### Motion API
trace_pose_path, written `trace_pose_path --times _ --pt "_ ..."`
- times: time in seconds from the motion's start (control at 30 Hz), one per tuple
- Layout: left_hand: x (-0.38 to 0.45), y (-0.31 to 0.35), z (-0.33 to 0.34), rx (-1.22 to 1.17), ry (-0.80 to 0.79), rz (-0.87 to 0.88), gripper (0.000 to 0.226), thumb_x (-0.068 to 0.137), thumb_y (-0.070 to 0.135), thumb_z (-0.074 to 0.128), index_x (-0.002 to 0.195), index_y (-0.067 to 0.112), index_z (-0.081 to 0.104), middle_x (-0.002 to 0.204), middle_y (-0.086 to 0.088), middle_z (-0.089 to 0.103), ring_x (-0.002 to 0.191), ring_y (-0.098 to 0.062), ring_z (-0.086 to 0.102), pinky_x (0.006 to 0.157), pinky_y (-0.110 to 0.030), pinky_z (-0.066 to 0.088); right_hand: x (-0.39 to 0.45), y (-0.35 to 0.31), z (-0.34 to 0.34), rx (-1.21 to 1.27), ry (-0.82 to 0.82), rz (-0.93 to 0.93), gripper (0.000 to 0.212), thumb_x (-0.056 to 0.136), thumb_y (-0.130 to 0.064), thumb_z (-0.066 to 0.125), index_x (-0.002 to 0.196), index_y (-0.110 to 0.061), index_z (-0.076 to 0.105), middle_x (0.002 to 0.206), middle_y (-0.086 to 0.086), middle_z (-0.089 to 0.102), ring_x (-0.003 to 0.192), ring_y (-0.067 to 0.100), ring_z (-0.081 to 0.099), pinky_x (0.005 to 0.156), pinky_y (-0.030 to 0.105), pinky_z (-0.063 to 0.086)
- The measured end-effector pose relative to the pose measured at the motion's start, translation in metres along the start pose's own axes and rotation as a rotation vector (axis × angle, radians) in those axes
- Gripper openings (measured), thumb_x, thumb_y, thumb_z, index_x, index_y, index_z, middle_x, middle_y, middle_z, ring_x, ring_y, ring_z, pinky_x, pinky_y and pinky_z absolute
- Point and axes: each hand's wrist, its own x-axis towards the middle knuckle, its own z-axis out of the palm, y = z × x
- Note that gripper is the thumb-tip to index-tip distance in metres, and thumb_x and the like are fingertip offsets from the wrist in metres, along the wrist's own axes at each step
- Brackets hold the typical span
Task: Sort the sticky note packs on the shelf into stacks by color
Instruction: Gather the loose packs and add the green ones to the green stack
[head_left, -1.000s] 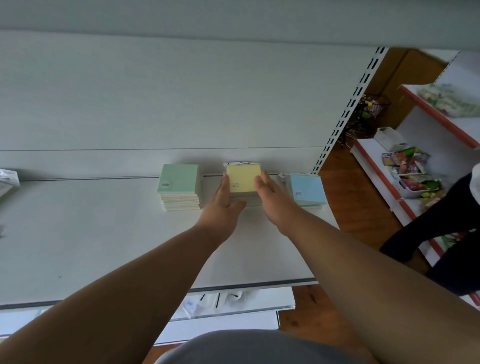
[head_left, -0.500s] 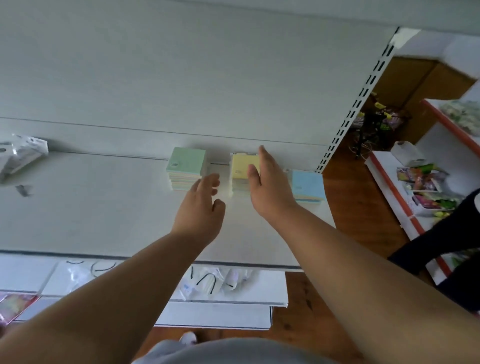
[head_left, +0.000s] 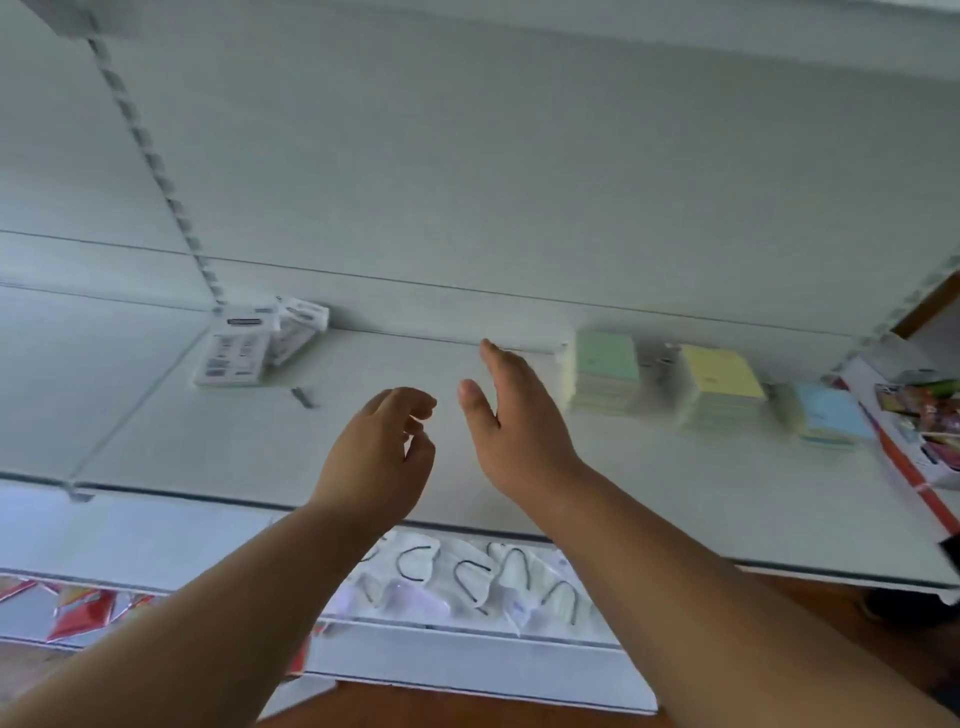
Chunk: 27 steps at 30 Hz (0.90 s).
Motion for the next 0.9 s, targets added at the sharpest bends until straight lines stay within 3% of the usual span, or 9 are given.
trace_pose_path --times 0.13,0.27,0.4,0.53,0.63,0.73,0.8,0.9 --pt "0.000 -0.058 -0.068 0.037 -0.004 -0.045 0.031 0.085 0.009 0.055 0.114 0.020 0.060 0.110 0.008 0.060 0.088 -0.007 0.059 0.078 -0.023 0.045 0.018 -0.068 0.064 -0.002 -0.056 -0.030 0.046 0.096 -0.034 0.050 0.137 -0.014 0.047 0.139 0.003 0.049 0.128 0.017 0.046 0.105 0.027 0.036" --pt "0.014 -0.099 -0.104 0.006 0.008 -0.123 0.030 0.086 0.012 0.056 0.114 0.020 0.060 0.112 0.007 0.060 0.089 -0.007 0.057 0.078 -0.022 0.043 0.042 -0.106 0.104 0.005 -0.137 -0.006 0.045 0.093 -0.035 0.055 0.134 -0.016 0.051 0.134 0.002 0.051 0.123 0.016 0.050 0.100 0.025 0.038" --pt "0.034 -0.129 -0.112 -0.014 0.030 -0.178 0.032 0.085 0.012 0.058 0.117 0.018 0.060 0.117 0.002 0.059 0.096 -0.012 0.059 0.085 -0.030 0.049 0.070 -0.119 0.131 0.033 -0.223 0.119 0.043 0.094 -0.035 0.054 0.134 -0.022 0.050 0.131 0.001 0.051 0.119 0.017 0.052 0.093 0.027 0.039" --pt "0.054 -0.156 -0.111 0.066 0.053 -0.218 0.040 0.082 0.013 0.060 0.122 0.016 0.058 0.127 -0.006 0.056 0.105 -0.029 0.057 0.094 -0.037 0.046 0.096 -0.122 0.156 0.148 -0.295 0.241 0.038 0.093 -0.028 0.053 0.131 -0.021 0.053 0.130 0.004 0.056 0.117 0.020 0.055 0.096 0.029 0.043" --pt "0.078 -0.175 -0.110 0.111 0.001 -0.297 0.054 0.081 0.019 0.062 0.133 0.014 0.049 0.138 -0.008 0.050 0.120 -0.030 0.051 0.102 -0.039 0.043 0.114 -0.120 0.175 0.238 -0.354 0.369 0.039 0.092 -0.024 0.051 0.130 -0.020 0.054 0.130 0.001 0.059 0.118 0.021 0.055 0.099 0.031 0.042" --pt "0.096 -0.189 -0.104 0.253 -0.072 -0.302 0.070 0.081 0.034 0.067 0.142 0.014 0.039 0.140 -0.008 0.049 0.124 -0.029 0.049 0.103 -0.041 0.043 0.126 -0.119 0.192 0.494 -0.328 0.512 0.028 0.084 -0.023 0.051 0.106 -0.017 0.068 0.098 0.002 0.068 0.093 0.026 0.061 0.083 0.037 0.047" --pt "0.102 -0.193 -0.103 0.419 -0.086 -0.229 0.076 0.079 0.041 0.071 0.143 0.018 0.037 0.137 -0.007 0.050 0.124 -0.029 0.047 0.103 -0.040 0.041 0.134 -0.124 0.194 0.780 -0.268 0.670 0.021 0.088 -0.009 0.048 0.087 -0.014 0.068 0.085 0.008 0.072 0.078 0.026 0.065 0.071 0.037 0.050" --pt "0.097 -0.196 -0.110 0.506 -0.080 -0.173 0.066 0.079 0.041 0.071 0.136 0.020 0.046 0.129 -0.007 0.054 0.118 -0.029 0.049 0.098 -0.038 0.041 0.136 -0.129 0.189 1.055 -0.191 0.846 0.020 0.093 0.001 0.043 0.091 -0.008 0.061 0.068 0.009 0.071 0.059 0.022 0.067 0.057 0.031 0.048"
